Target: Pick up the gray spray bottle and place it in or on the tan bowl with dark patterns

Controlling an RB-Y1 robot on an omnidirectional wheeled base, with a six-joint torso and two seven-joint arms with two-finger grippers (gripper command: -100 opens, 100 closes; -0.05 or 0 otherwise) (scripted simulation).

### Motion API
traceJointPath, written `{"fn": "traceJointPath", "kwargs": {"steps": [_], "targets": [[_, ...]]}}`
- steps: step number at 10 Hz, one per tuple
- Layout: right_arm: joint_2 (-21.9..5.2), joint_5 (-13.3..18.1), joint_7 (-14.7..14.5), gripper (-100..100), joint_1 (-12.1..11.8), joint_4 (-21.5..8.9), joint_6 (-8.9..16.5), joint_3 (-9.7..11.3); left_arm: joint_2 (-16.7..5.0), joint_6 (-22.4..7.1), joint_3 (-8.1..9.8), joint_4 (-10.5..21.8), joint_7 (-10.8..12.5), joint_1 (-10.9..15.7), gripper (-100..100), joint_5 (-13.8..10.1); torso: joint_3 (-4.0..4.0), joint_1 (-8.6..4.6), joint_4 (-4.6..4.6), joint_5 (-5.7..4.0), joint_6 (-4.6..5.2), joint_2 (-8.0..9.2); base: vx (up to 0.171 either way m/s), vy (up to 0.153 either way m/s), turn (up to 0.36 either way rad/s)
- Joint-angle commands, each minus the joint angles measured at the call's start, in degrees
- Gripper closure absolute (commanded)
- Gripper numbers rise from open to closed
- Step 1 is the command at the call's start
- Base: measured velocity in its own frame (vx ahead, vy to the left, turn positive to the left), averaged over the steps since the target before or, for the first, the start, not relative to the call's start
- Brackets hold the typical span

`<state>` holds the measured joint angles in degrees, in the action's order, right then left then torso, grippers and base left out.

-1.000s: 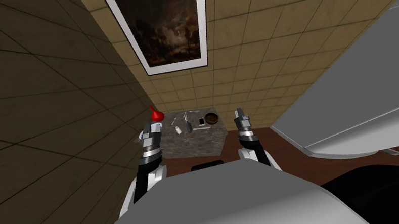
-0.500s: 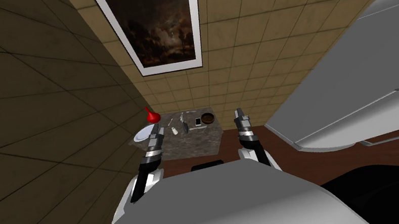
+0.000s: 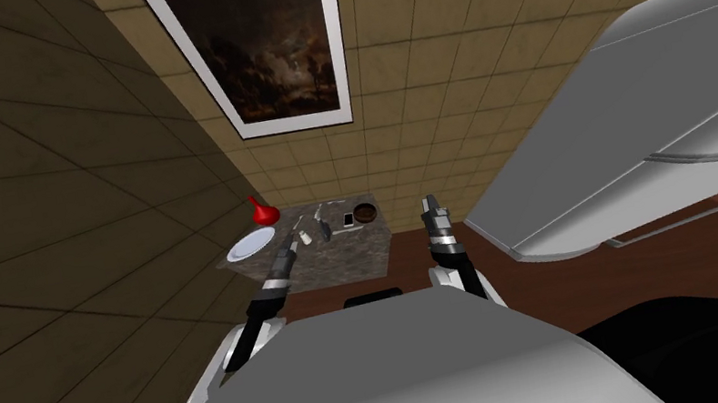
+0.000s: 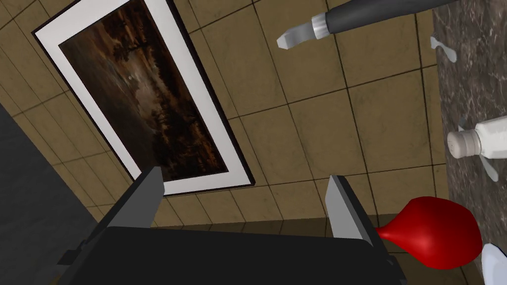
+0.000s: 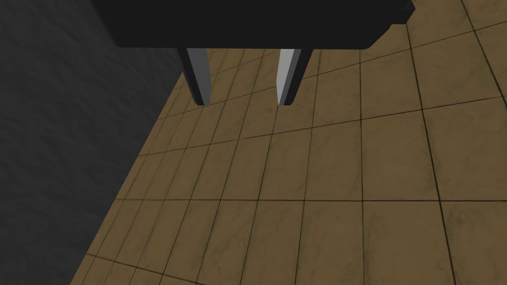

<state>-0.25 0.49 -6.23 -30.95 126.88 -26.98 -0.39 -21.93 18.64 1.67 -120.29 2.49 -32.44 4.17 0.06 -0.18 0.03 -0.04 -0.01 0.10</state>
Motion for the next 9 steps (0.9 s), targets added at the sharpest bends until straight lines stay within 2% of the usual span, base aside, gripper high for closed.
{"fn": "traceJointPath", "kwargs": {"steps": [1, 5, 6, 9], "targets": [[0.0, 0.0, 0.0, 0, 0.0, 0.0, 0.0, 0.0, -1.82, -1.07, -0.39, 2.02, 0.03, -0.06, -100, 0.66, 0.0, 0.0, 0.0, 0.0, 0.0, 0.0, -0.022, -0.059, -0.098], [0.0, 0.0, 0.0, 0, 0.0, 0.0, 0.0, 0.0, -8.88, -5.22, -0.61, 6.27, 0.88, -1.91, -100, 2.3, 0.01, -0.09, 0.0, -0.02, 0.01, 0.03, -0.025, -0.077, -0.123], [0.0, 0.0, 0.0, 0, 0.0, 0.0, 0.0, 0.0, -9.29, -5.22, -0.61, 6.27, 0.88, -1.91, -100, 2.3, 0.01, -0.08, 0.01, -0.02, 0.0, 0.02, -0.008, -0.047, -0.049], [0.0, 0.0, 0.0, 0, 0.0, 0.0, 0.0, 0.0, -14.67, -8.51, -0.82, 9.02, 1.06, -2.62, -100, 3.7, -0.04, -0.03, -0.01, -0.01, 0.0, -0.07, -0.002, -0.07, -0.089]]}}
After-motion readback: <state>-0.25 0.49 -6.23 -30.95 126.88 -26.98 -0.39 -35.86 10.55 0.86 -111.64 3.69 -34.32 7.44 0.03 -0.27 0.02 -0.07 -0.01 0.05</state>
